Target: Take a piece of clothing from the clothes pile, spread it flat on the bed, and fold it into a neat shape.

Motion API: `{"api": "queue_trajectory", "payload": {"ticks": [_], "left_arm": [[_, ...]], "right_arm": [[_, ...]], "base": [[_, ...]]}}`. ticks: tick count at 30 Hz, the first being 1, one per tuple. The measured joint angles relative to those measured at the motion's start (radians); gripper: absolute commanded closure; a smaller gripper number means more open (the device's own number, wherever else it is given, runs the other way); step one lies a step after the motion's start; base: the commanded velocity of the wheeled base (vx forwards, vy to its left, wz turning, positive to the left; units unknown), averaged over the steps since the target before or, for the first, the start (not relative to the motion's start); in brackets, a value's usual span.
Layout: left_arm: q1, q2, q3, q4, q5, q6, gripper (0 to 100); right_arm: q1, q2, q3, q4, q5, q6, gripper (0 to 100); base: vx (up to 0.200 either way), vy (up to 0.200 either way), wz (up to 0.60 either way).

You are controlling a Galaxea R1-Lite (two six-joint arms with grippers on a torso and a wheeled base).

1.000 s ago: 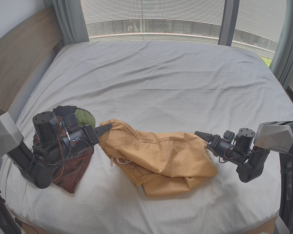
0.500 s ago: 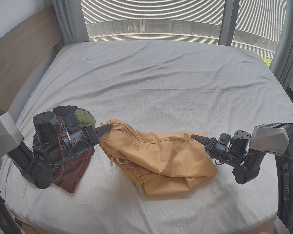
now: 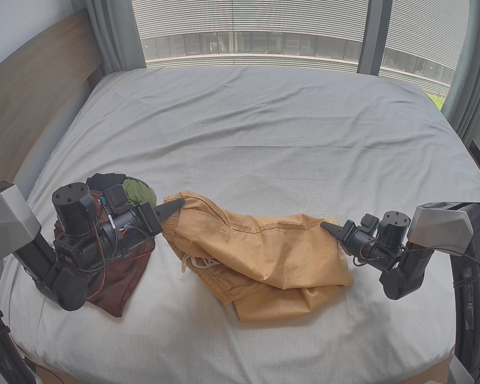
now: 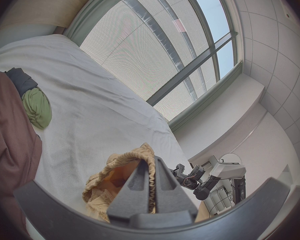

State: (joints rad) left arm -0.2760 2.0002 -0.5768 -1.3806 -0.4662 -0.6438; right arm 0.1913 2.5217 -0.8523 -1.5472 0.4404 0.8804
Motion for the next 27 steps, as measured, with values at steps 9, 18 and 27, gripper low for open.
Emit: {"api": "queue_trajectory", "payload": {"ticks": [9, 18, 27], "left_arm": [[0.000, 0.003, -0.002, -0.106, -0.001, -0.047, 100], [0.007, 0.004, -0.010, -0.167, -0.033, -0.051, 100], [0.059, -0.006, -0.006, -0.169, -0.163, -0.037, 100]], "right_arm": [[-0.009, -0.173, 0.114, 0.002, 0.010, -0.019, 100], [-0.020, -0.346, 0.211, 0.004, 0.037, -0.028, 100], [-0.033, -0.496, 0.270, 0.005, 0.086, -0.028, 100]], "base": [[0.000, 0.000, 0.00], [0.000, 0.000, 0.00], [0.000, 0.000, 0.00]]}}
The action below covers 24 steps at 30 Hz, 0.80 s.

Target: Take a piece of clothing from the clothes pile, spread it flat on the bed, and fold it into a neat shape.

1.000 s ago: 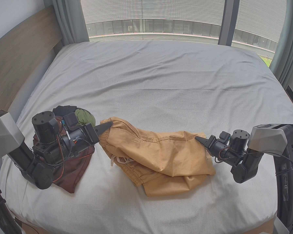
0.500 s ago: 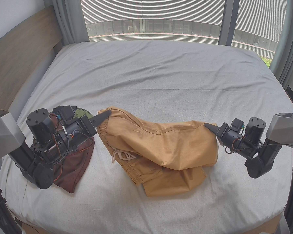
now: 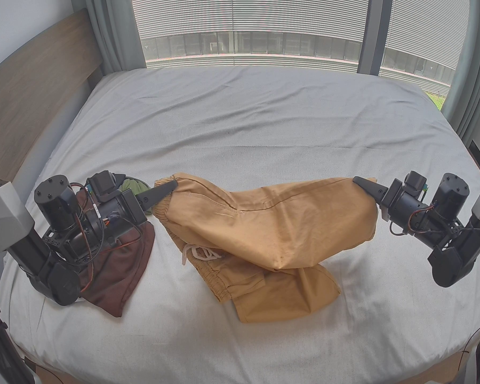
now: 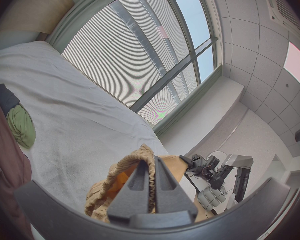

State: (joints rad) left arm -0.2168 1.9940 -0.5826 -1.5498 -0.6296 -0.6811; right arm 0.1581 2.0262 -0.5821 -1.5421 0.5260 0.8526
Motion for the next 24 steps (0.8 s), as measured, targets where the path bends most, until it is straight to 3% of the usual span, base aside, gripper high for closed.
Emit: {"api": "queue_trajectory", "payload": {"ticks": [16, 24], "left_arm": [[0.087, -0.038, 0.005, 0.000, -0.194, 0.011, 100], [0.109, -0.066, 0.010, 0.000, -0.216, 0.012, 100]], "right_arm": [[-0.071, -0.194, 0.068, 0.001, 0.104, 0.001, 100], [-0.111, -0.237, 0.078, 0.001, 0.140, 0.001, 100]], "base": [[0.000, 0.000, 0.00], [0.000, 0.000, 0.00]]}}
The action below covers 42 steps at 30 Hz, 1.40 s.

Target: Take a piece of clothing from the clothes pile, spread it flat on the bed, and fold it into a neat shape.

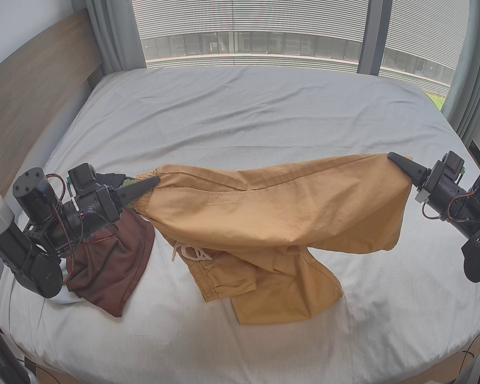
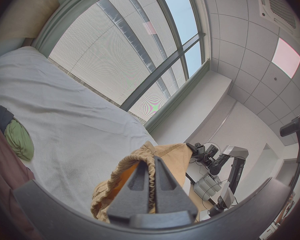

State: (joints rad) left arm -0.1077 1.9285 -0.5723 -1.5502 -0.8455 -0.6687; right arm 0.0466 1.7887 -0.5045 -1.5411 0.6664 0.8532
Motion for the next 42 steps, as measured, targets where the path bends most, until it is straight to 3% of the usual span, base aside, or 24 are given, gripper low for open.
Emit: {"api": "queue_trajectory", "payload": {"ticks": [19, 32, 42], "left_arm": [[0.002, -0.009, -0.014, 0.000, 0.016, 0.005, 100], [0.001, -0.006, -0.043, -0.001, 0.076, 0.005, 100], [0.001, -0.005, -0.051, 0.000, 0.080, 0.005, 100]], "right_arm": [[-0.098, -0.040, 0.002, 0.000, 0.063, 0.001, 100], [-0.117, -0.040, 0.002, 0.000, 0.065, 0.001, 100], [-0.120, -0.038, 0.012, 0.000, 0.077, -0.004, 100]], "base": [[0.000, 0.000, 0.00], [0.000, 0.000, 0.00], [0.000, 0.000, 0.00]]}}
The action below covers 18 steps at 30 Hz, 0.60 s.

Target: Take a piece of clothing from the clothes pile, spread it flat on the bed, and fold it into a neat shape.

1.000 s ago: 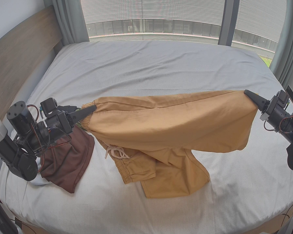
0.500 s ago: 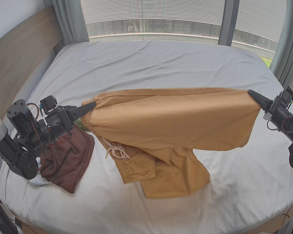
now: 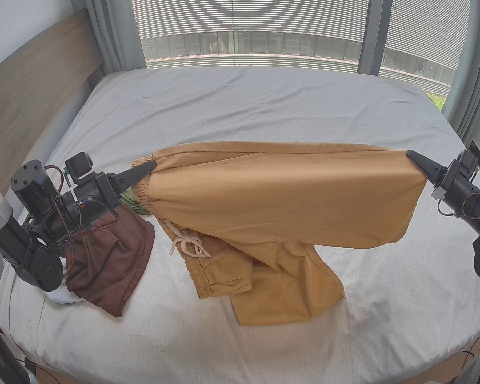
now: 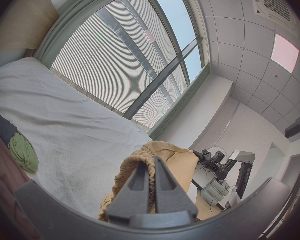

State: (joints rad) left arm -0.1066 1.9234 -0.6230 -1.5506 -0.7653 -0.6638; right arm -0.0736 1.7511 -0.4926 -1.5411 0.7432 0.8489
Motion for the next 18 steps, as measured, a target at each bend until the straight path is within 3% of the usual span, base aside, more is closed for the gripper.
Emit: {"api": "queue_trajectory", "payload": {"ticks": [7, 18], "left_arm": [[-0.008, -0.005, 0.006, 0.001, 0.008, -0.001, 100], [-0.014, -0.001, -0.016, 0.004, 0.059, -0.007, 100]], "right_arm": [[0.003, 0.003, 0.016, 0.000, -0.003, -0.069, 100], [0.002, 0.060, -0.034, 0.001, -0.005, -0.076, 100]], "base": [[0.000, 0.000, 0.00], [0.000, 0.000, 0.00]]}}
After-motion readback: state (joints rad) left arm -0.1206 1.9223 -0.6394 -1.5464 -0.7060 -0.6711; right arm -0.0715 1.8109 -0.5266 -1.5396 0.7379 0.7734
